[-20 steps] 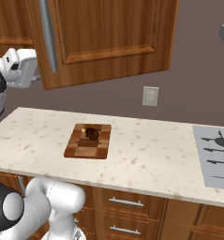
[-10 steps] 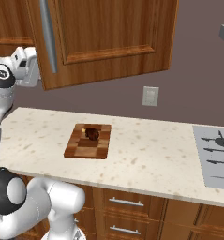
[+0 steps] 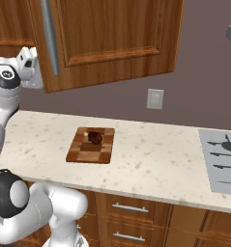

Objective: Open the cabinet, retrieve the rolling pin, and place it next to the meat on the cutting board to prepare for tenderizing.

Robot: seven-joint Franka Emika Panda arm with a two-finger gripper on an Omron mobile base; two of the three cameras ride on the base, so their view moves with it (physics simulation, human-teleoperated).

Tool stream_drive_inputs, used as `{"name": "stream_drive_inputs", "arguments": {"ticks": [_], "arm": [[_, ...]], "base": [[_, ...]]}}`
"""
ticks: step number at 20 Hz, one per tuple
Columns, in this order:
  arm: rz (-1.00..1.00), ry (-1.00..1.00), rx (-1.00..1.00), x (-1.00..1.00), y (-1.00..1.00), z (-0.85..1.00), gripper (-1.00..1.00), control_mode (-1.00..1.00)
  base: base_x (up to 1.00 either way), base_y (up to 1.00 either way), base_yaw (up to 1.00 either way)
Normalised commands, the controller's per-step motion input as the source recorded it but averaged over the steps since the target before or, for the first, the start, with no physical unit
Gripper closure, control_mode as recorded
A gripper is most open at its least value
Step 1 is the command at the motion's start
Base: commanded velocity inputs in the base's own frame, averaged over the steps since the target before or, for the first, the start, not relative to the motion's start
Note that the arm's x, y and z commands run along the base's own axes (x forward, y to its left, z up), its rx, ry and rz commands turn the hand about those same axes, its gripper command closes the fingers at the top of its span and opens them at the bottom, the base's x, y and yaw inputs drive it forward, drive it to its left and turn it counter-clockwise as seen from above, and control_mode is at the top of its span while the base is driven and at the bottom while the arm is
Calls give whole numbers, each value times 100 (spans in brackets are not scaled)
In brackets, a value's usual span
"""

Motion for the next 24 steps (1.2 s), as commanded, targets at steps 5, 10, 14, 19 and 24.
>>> {"name": "stream_drive_inputs", "arguments": {"ticks": [5,10,14,19,24], "arm": [[-1,4,-4,0,-42,-1,-100,-100],[-3,2,-2,-13,-51,-3,-100,-100],[-10,0,-1,-58,-64,-1,-100,-100],[-11,0,0,-61,-72,0,-100,-100],[-10,0,0,-51,-83,0,-100,-100]], "base": [[0,0,0],[0,0,0],[0,0,0],[0,0,0],[0,0,0]]}}
